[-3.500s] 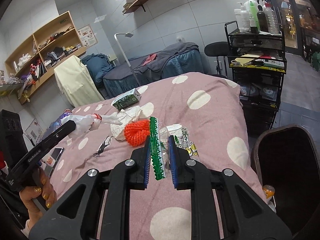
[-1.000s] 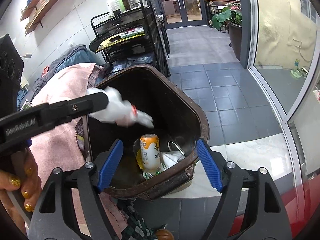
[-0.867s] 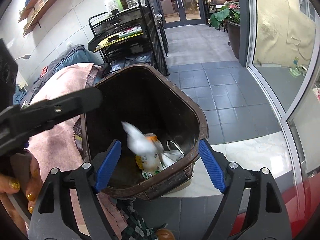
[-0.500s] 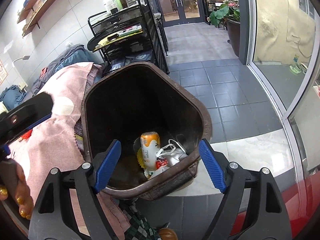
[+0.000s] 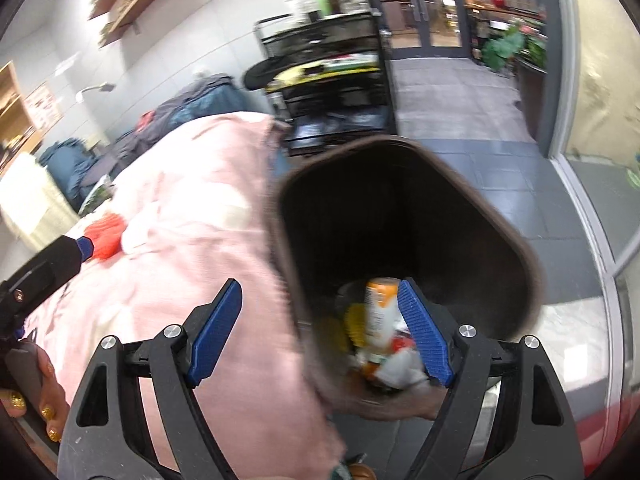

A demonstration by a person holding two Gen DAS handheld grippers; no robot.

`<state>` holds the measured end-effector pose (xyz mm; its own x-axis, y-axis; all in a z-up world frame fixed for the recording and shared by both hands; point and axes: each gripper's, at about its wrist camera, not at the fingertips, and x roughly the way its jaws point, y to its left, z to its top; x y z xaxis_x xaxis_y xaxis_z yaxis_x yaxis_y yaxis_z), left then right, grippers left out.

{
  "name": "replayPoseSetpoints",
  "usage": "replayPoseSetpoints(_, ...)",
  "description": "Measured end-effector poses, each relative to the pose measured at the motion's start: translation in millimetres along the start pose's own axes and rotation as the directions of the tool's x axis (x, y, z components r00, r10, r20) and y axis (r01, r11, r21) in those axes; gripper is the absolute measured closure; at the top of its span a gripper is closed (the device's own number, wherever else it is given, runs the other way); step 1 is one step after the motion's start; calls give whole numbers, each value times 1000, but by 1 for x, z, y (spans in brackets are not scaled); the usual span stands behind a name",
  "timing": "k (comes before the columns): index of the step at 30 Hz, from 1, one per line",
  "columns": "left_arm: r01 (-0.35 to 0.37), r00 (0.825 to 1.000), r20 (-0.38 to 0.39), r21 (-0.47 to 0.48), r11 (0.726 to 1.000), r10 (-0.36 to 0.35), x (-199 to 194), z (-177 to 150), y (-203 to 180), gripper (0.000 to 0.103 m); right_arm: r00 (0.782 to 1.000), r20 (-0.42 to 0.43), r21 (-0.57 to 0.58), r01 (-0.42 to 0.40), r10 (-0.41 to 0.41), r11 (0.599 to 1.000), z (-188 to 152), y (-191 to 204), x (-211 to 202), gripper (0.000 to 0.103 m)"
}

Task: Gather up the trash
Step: 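Move both open tools back over the trash on the table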

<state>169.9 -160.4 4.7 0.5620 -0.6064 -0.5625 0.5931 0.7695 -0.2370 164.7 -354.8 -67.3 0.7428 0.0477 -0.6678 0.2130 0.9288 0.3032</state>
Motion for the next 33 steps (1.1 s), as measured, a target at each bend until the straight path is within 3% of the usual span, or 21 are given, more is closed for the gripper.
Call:
replayPoseSetpoints(9,-187,980,57,-62,980,191,-53,-5,75,6,989,-32,-126,-149,146,981,15,93,26,23)
replayPoseSetpoints(17,-341,937,34,-131,931,348,-87,-16,149,6,953,-124,-271,-301,277,914,19,197,55,23)
replayPoseSetpoints(21,-427,902,-1,-138,894,431,-98,-19,183,6,933,-176,-325,-357,315,876,18,242,68,23)
replayPoseSetpoints(27,-497,867,-40,-144,856,496,-110,-23,222,6,918,-246,-373,-387,312,843,18,292,98,23)
replayPoseSetpoints(33,-489,872,-65,-171,855,485,-115,-25,259,6,915,-292,-379,-379,280,844,21,318,130,23)
